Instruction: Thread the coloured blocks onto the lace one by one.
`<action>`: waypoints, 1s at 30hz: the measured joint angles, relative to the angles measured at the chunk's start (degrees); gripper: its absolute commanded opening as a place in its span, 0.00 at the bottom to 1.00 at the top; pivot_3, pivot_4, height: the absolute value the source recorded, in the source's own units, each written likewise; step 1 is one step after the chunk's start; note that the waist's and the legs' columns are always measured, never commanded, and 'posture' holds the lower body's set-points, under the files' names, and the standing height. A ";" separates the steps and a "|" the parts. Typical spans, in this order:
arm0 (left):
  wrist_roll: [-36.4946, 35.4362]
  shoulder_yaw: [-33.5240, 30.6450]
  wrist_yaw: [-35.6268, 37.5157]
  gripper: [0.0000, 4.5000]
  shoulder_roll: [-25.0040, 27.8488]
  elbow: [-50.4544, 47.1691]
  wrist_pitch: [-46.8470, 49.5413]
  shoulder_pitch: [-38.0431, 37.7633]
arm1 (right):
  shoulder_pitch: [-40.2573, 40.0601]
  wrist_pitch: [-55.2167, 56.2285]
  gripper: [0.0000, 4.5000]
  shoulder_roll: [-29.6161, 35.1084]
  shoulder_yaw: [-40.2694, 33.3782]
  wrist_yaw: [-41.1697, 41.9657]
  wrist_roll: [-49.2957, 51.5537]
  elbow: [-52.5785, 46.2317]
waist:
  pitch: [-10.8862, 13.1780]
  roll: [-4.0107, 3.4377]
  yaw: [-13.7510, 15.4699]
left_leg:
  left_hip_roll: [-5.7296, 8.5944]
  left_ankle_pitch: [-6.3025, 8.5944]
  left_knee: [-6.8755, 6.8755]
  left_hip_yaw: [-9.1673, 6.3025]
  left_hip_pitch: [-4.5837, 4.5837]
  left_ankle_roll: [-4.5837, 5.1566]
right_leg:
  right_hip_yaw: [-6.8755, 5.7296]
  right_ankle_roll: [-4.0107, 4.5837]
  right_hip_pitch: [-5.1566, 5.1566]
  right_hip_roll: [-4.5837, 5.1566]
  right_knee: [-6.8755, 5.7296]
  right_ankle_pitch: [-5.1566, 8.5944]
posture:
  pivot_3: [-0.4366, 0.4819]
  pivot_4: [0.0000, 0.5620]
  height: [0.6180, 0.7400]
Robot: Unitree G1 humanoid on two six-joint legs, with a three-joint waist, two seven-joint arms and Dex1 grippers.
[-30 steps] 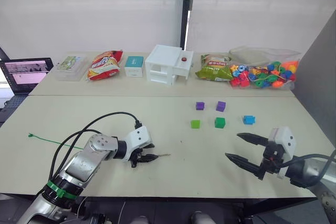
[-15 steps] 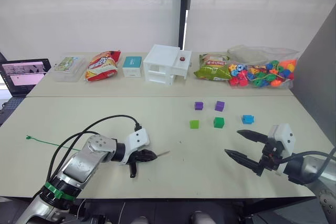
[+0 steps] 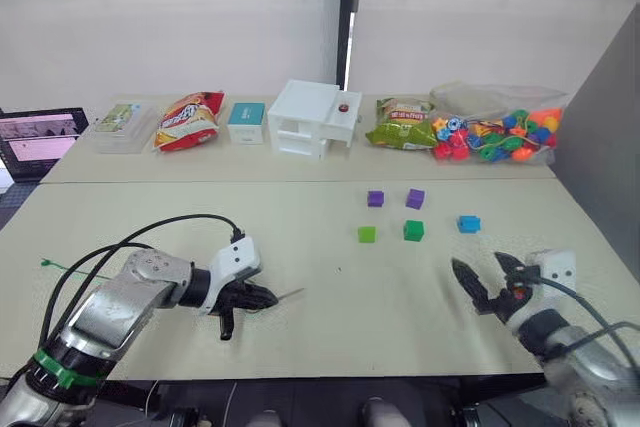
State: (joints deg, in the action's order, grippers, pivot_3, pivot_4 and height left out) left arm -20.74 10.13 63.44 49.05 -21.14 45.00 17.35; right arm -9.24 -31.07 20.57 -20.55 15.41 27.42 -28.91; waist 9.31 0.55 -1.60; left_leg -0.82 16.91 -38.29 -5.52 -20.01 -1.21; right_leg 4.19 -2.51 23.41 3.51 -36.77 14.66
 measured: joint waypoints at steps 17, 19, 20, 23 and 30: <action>-2.51 -0.56 -3.47 0.00 0.50 -5.71 1.52 -2.31 | 24.91 0.05 1.00 1.17 5.73 -6.73 -11.63 28.70 | 0.02 0.02 -0.99 | 0.02 -0.02 0.03 0.01 -0.23 -0.03 | 0.02 0.06 0.39 0.00 -0.23 -0.04 | 0.48 0.27 1.00; -2.97 -1.01 -3.47 0.00 0.88 -6.13 1.51 -2.69 | 27.39 1.56 1.00 1.15 6.01 -6.76 -12.65 32.10 | 0.02 0.02 -1.02 | 0.02 -0.02 0.03 0.05 -0.29 -0.04 | 0.04 0.09 0.55 -0.01 -0.34 -0.05 | 0.48 0.27 1.00; -3.31 -1.45 -3.48 0.00 1.06 -6.52 1.51 -2.99 | 29.06 2.86 1.00 1.13 6.19 -6.78 -13.10 34.64 | 0.02 0.02 -1.05 | 0.01 -0.02 0.04 0.06 -0.30 -0.03 | 0.05 0.11 0.60 -0.01 -0.36 -0.06 | 0.48 0.27 1.00; -4.10 -2.25 -3.64 0.00 1.90 -7.46 1.51 -4.29 | 33.27 5.56 1.00 0.99 6.28 -6.91 -13.98 41.49 | 0.02 0.02 -1.19 | 0.00 -0.02 0.06 0.07 -0.29 -0.03 | 0.06 0.14 0.64 -0.03 -0.39 -0.09 | 0.48 0.27 1.00; -4.46 -3.47 -4.54 0.00 2.69 -8.32 1.50 -6.36 | 34.85 7.89 0.50 -0.27 6.09 -7.42 -14.76 45.11 | 0.02 0.02 -1.17 | 0.00 -0.02 0.06 0.07 -0.30 -0.03 | 0.06 0.15 0.65 -0.02 -0.41 -0.09 | 0.48 0.27 1.00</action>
State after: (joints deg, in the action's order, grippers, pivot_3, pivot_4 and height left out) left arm -25.20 6.66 58.91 51.75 -29.46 46.51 10.99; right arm 25.61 -23.18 20.30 -14.46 7.98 12.66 16.19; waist 9.33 0.57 -2.77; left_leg -0.82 16.89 -38.23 -5.45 -20.31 -1.24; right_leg 4.25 -2.36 24.06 3.49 -37.17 14.56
